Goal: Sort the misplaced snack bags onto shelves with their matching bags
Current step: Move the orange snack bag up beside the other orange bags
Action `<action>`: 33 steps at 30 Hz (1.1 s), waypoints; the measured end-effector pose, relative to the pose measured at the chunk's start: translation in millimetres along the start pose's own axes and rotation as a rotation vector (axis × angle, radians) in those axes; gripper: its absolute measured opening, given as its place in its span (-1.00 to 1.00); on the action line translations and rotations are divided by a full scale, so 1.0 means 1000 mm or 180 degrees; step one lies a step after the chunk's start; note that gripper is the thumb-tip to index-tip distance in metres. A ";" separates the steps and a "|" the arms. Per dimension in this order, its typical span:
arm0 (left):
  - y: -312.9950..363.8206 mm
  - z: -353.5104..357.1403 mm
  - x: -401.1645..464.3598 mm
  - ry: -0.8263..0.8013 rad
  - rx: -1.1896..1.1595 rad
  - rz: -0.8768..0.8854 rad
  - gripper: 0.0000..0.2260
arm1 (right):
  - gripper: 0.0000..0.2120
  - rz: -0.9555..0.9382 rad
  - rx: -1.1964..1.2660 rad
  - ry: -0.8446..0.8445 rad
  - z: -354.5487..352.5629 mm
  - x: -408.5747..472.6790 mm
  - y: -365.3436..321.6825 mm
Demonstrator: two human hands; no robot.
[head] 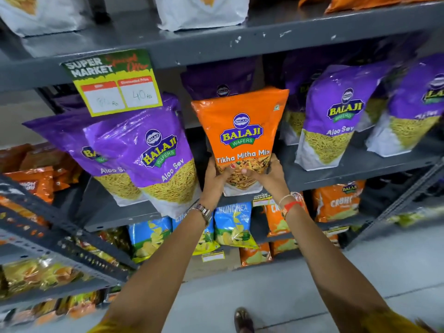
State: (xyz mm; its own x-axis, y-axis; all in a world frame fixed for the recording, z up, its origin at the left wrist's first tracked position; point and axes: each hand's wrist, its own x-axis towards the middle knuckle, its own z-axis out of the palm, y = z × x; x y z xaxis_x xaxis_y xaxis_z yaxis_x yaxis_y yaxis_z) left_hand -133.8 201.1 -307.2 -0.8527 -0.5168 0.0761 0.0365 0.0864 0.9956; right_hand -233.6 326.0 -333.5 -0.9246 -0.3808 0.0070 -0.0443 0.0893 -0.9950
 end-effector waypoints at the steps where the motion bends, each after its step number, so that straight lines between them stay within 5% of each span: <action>1: 0.003 0.000 -0.008 -0.0026 0.0012 0.0021 -0.62 | -0.34 -0.0024 0.0022 0.0051 -0.002 -0.010 -0.001; 16: 0.122 -0.018 -0.136 0.0150 -0.0331 0.0895 -0.68 | -0.33 -0.0766 0.0021 0.0388 -0.018 -0.150 -0.116; 26: 0.259 -0.071 -0.132 0.0457 -0.0091 0.1559 -0.78 | -0.32 -0.1427 -0.0130 0.0405 0.006 -0.161 -0.269; 33: 0.334 -0.117 -0.096 0.1004 -0.0095 0.1535 -0.69 | -0.40 -0.1682 0.0127 0.0086 0.052 -0.134 -0.350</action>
State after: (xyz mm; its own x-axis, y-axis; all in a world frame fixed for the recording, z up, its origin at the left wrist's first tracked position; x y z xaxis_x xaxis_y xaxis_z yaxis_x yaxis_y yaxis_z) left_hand 21.0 180.4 24.0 -0.5396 -0.6543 0.5298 0.4011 0.3535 0.8451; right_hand -74.6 298.3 8.5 -0.7896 -0.3405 0.5104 -0.4929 -0.1436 -0.8582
